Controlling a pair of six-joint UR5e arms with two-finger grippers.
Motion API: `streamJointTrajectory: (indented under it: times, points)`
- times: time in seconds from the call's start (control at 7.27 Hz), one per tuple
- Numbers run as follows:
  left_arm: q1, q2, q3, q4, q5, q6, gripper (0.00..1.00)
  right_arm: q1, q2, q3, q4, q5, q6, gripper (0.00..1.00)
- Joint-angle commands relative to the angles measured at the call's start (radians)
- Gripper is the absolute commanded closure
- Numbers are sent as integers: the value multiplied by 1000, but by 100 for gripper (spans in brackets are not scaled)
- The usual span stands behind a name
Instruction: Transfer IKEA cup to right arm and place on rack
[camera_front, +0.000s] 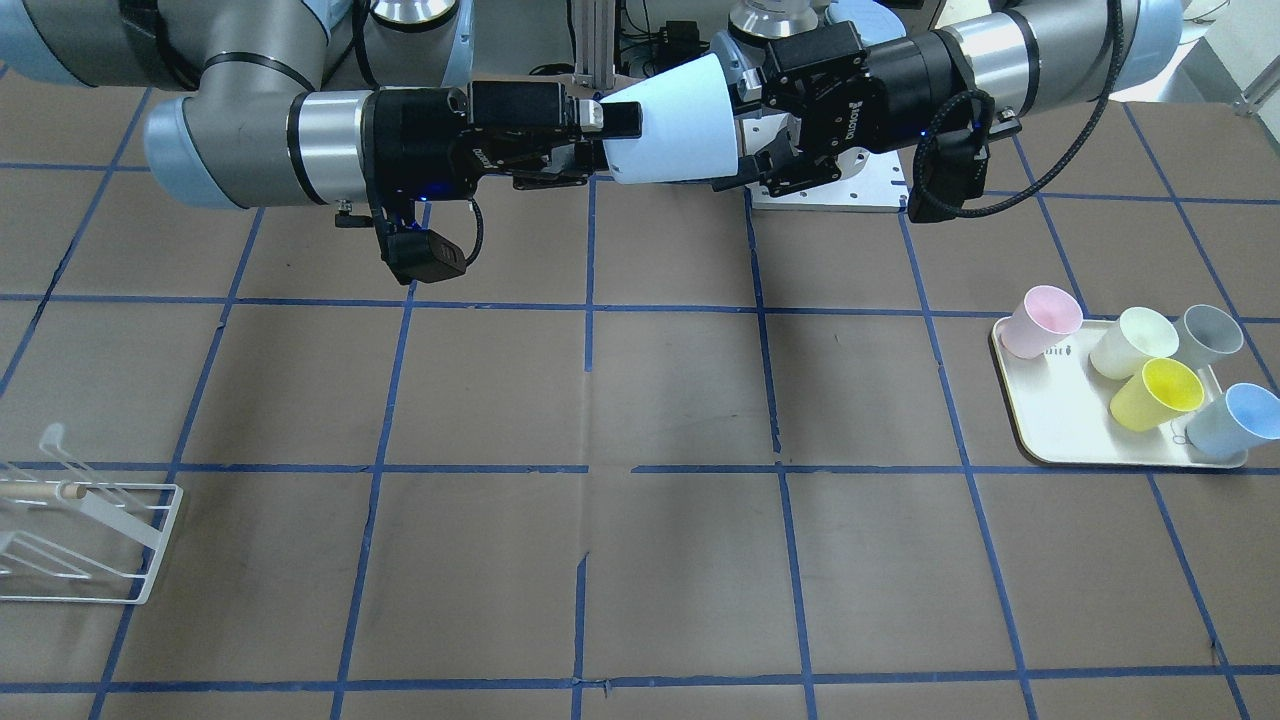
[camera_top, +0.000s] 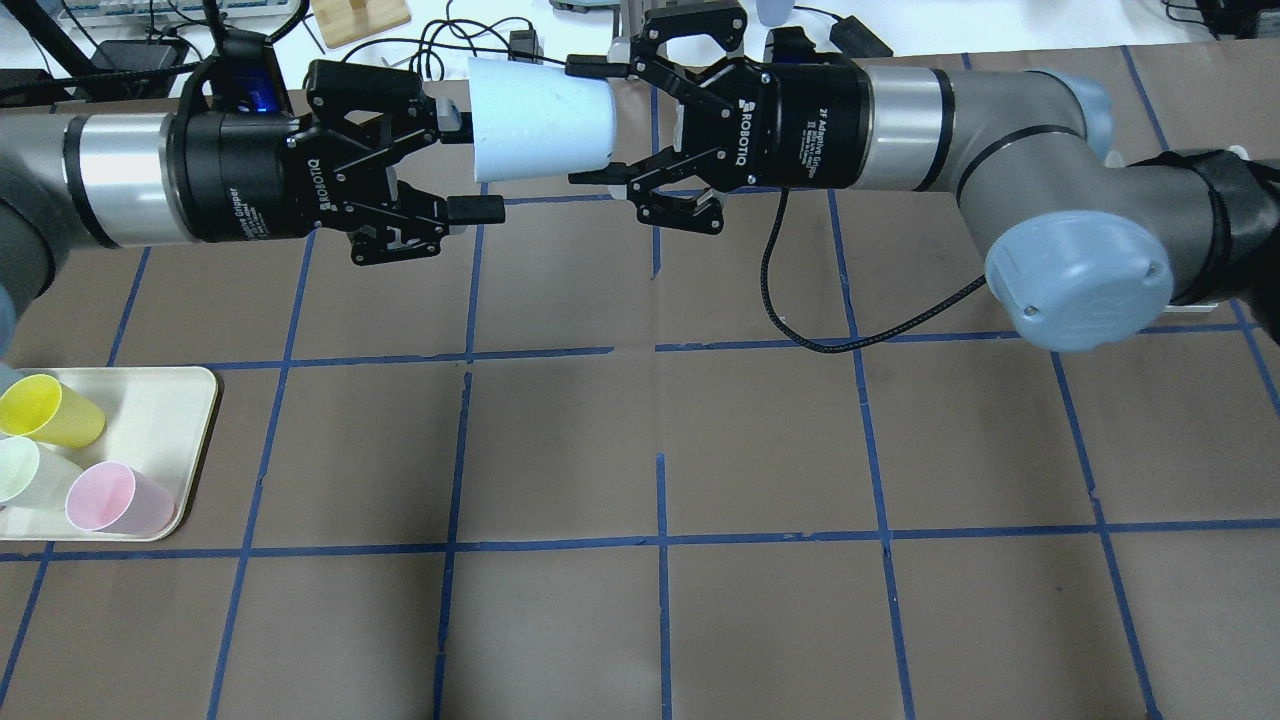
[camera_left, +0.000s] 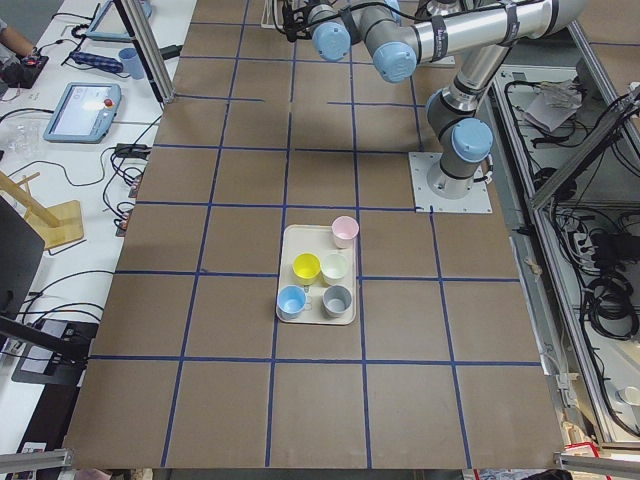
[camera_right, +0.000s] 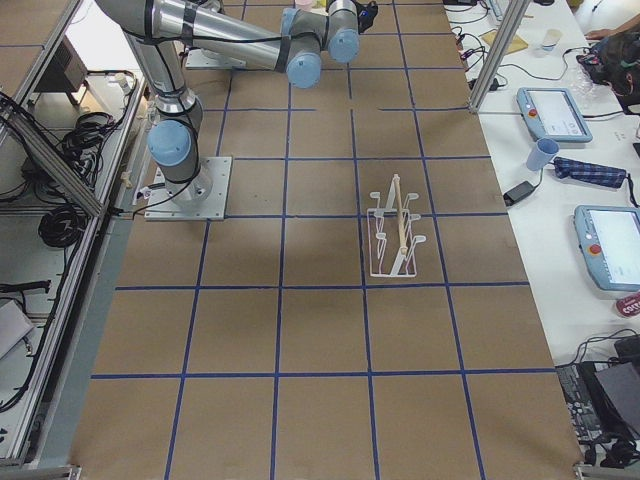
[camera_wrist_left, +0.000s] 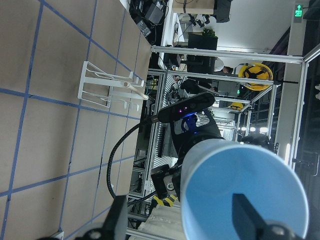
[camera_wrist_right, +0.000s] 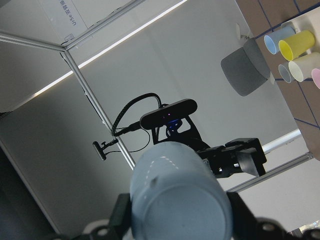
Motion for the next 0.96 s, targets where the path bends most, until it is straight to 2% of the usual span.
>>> streamJointTrajectory:
  times: [0.0, 0.28, 0.55, 0.69, 0.83]
  points:
    - [3, 5, 47, 6, 99, -132, 0, -15, 0, -8, 0, 4, 33, 39]
    - [20, -13, 191, -10, 423, -209, 0, -30, 0, -6, -2, 0, 38, 39]
    - [18, -18, 222, -7, 742, -247, 0, -73, -9, -5, -14, -41, 47, 39]
    - [9, -16, 210, 36, 879, -249, 0, -95, -17, -6, -14, -111, 47, 39]
    - [-8, -18, 193, 89, 993, -250, 0, -115, -29, -17, -25, -226, 47, 39]
